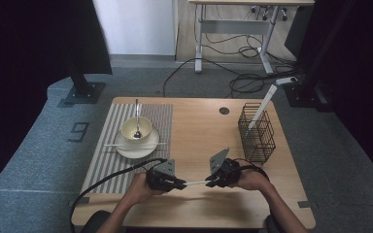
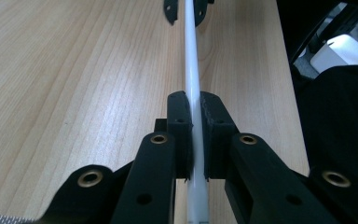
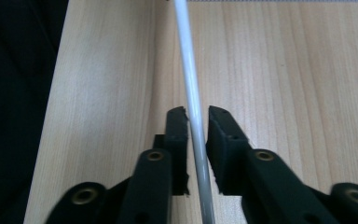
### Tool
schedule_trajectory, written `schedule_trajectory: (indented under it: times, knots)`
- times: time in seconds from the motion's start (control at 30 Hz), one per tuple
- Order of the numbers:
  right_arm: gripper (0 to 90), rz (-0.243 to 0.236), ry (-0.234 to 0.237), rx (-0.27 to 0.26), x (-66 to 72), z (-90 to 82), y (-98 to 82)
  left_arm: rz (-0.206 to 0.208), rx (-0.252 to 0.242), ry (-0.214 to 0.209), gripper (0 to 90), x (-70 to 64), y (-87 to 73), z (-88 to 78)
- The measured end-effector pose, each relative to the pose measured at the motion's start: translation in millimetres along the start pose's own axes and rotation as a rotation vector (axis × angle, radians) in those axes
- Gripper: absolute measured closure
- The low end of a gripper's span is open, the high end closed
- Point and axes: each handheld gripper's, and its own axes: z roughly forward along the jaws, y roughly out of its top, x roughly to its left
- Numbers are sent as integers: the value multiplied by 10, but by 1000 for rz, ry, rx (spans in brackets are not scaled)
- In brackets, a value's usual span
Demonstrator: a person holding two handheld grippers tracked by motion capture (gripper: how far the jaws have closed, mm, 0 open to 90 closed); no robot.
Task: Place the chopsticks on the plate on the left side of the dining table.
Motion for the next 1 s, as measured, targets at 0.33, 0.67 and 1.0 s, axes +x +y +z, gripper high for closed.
schedule_trajectory:
  times: [0.33,0.67,1.0]
  knots:
    - [413,104,-107,-51,-57,13,-65,-25,-5,61,838,29,-47,-31]
    - [129,245,-247,-141,-107,20,-182,-88,-41,146,838,89,-173,-116]
    - [6,388,-378,-209,-79,56,-287,-133,-77,211,838,128,-290,-202]
